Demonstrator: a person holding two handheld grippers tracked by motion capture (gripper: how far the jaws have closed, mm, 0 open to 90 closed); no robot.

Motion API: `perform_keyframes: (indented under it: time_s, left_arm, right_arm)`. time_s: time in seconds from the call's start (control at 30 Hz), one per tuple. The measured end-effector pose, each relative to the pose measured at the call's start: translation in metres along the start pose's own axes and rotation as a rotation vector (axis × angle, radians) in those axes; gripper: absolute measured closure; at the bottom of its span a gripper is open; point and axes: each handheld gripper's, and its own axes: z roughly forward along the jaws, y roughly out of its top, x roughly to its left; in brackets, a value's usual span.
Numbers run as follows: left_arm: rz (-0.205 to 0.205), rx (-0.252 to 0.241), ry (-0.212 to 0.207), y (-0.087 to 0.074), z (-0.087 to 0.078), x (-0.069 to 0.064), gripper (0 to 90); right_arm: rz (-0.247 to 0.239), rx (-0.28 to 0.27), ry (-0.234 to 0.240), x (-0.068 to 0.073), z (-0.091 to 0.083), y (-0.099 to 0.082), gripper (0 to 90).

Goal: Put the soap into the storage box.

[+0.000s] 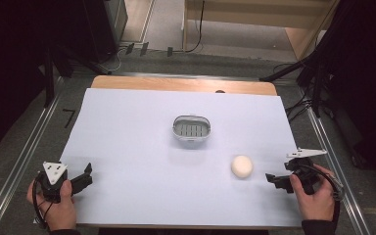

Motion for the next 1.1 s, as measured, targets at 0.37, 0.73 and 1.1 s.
perform_keyframes:
  time_s: [0.37,0.73,1.1]
  left_arm:
    - [0.0,0.006,-0.003,0.0,0.0,0.0,9.1]
    - [0.0,0.013,-0.006,0.001,0.001,0.001,9.2]
    - [0.001,0.02,-0.007,0.001,0.001,0.001,9.2]
  right_arm:
    - [-0.016,0.018,0.014,0.009,0.008,0.01,14.5]
    - [-0.055,0.042,0.032,0.021,0.017,0.023,14.3]
    - [-0.078,0.066,0.073,0.03,0.026,0.035,14.4]
